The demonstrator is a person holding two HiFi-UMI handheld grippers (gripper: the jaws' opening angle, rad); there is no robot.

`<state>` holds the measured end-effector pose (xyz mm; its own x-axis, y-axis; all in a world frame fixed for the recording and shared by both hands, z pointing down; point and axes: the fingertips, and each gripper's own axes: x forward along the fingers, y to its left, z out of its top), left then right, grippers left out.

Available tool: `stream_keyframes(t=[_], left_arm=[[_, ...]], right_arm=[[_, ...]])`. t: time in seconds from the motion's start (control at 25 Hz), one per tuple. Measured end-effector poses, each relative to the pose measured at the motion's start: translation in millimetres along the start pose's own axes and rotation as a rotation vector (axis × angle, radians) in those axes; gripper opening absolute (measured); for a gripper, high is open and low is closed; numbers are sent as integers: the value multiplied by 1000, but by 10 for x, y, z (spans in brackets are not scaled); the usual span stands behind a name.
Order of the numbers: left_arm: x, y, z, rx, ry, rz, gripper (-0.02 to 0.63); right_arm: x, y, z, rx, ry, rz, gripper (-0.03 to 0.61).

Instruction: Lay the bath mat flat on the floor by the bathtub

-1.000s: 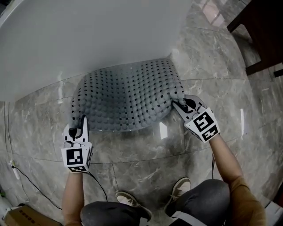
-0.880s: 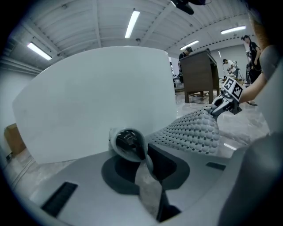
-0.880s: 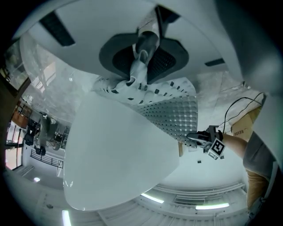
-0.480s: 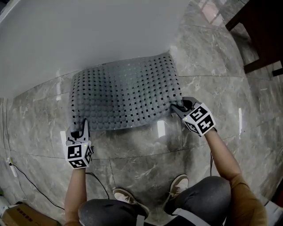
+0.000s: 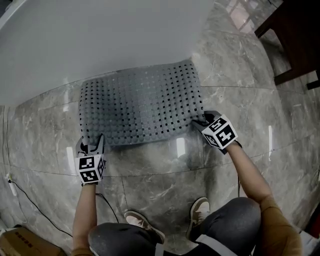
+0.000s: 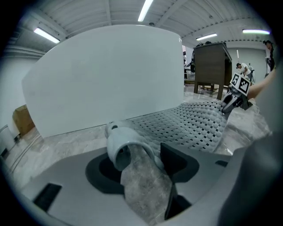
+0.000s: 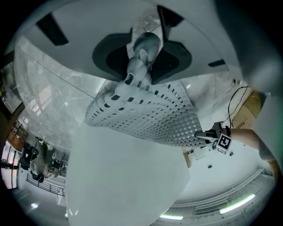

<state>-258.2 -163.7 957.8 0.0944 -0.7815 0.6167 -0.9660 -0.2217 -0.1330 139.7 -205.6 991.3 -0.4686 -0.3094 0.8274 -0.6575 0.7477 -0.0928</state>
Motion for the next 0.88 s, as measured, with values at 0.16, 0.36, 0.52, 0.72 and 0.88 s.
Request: stream_keyframes(t=[0.16,0.36,0.52,0.72,0.88], left_arm=[[89,37,-142,4,53,16,263],[232,212,-322,-39,105,52,360],[270,361,-384,-62,118,79,422],[228,417,-322,-13,77,113,454],[169,346,-192,40,20,127,451]], right_arm=[[68,1,-87,26,25,-6,140],[134,42,-163,48,59,-15,160],[82,39,-157,45,58,-20,233],[-21,-26,-107,15,27,-53,350],[-21,-81,13,9,-21,-88,348]])
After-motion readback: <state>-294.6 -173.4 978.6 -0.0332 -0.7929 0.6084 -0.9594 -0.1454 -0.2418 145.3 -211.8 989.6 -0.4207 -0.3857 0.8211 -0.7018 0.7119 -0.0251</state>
